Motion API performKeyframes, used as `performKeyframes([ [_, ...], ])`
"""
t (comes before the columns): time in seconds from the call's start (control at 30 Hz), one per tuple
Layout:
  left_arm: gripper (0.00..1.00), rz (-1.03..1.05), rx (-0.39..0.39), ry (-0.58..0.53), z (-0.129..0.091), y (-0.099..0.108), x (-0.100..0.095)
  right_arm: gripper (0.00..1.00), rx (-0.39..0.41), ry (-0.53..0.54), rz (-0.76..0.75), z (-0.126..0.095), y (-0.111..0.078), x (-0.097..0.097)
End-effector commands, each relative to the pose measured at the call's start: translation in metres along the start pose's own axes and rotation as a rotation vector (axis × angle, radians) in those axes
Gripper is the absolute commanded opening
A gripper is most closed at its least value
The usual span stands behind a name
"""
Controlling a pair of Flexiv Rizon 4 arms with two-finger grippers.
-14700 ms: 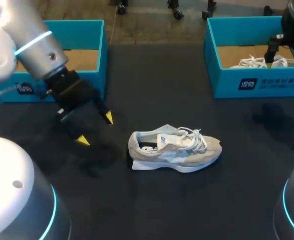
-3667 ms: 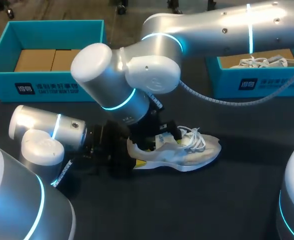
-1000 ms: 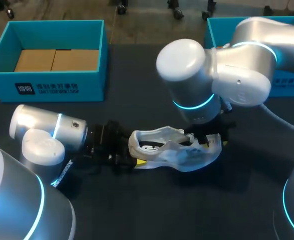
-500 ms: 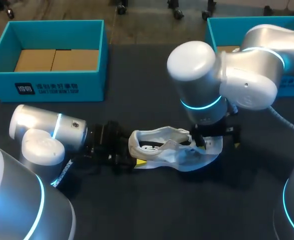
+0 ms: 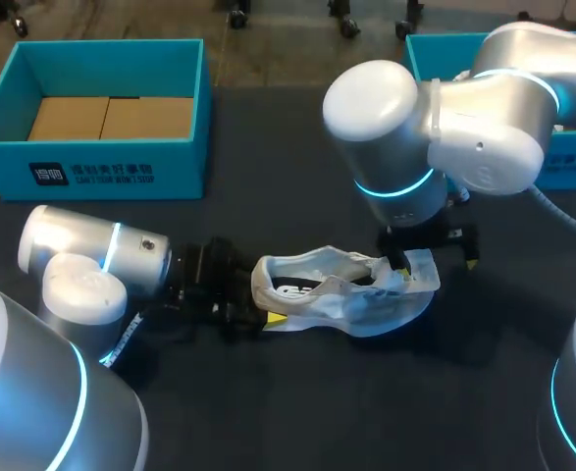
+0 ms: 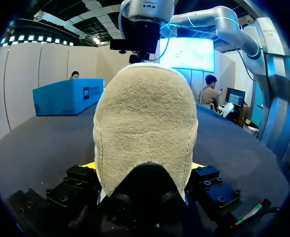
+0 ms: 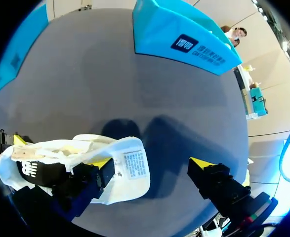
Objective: Take the shoe out of the shoebox, open the shoe tongue, remove and reinsert the insole, then place the shoe into the shoebox
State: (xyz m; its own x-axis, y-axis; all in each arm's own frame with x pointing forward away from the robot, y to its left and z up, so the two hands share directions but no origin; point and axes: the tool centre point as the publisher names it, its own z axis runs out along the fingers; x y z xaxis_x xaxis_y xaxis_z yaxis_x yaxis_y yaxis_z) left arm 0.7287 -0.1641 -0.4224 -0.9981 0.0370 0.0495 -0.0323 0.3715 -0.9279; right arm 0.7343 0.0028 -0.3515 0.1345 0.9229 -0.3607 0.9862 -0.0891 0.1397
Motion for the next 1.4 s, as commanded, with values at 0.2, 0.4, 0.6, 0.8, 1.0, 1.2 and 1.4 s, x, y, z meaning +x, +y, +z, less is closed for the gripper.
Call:
performKeyframes([
  [0.2,0.00,0.000,-0.002,-0.001,-0.001,0.000,0.000,1.00,0.029,0.049,-0.004,0.029,0.006,0.007],
  [0.4,0.00,0.000,-0.002,-0.001,-0.001,0.000,0.000,1.00,0.031,0.037,-0.014,0.015,0.003,-0.001],
  [0.6,0.00,0.000,-0.002,-0.001,-0.001,0.000,0.000,1.00,-0.036,0.055,-0.089,-0.004,0.006,-0.003],
  [0.8,0.00,0.000,-0.002,-0.001,-0.001,0.000,0.000,1.00,-0.168,0.087,-0.314,-0.031,0.011,0.006],
  [1.0,0.00,0.000,-0.002,-0.001,-0.001,0.000,0.000,1.00,-0.224,0.090,-0.483,-0.056,0.015,0.011],
  [1.2,0.00,0.000,-0.002,-0.001,-0.001,0.000,0.000,1.00,-0.295,0.089,-0.621,-0.083,0.023,0.011],
  [1.4,0.00,0.000,-0.002,-0.001,-0.001,0.000,0.000,1.00,-0.380,0.118,-0.774,-0.108,0.034,0.017],
])
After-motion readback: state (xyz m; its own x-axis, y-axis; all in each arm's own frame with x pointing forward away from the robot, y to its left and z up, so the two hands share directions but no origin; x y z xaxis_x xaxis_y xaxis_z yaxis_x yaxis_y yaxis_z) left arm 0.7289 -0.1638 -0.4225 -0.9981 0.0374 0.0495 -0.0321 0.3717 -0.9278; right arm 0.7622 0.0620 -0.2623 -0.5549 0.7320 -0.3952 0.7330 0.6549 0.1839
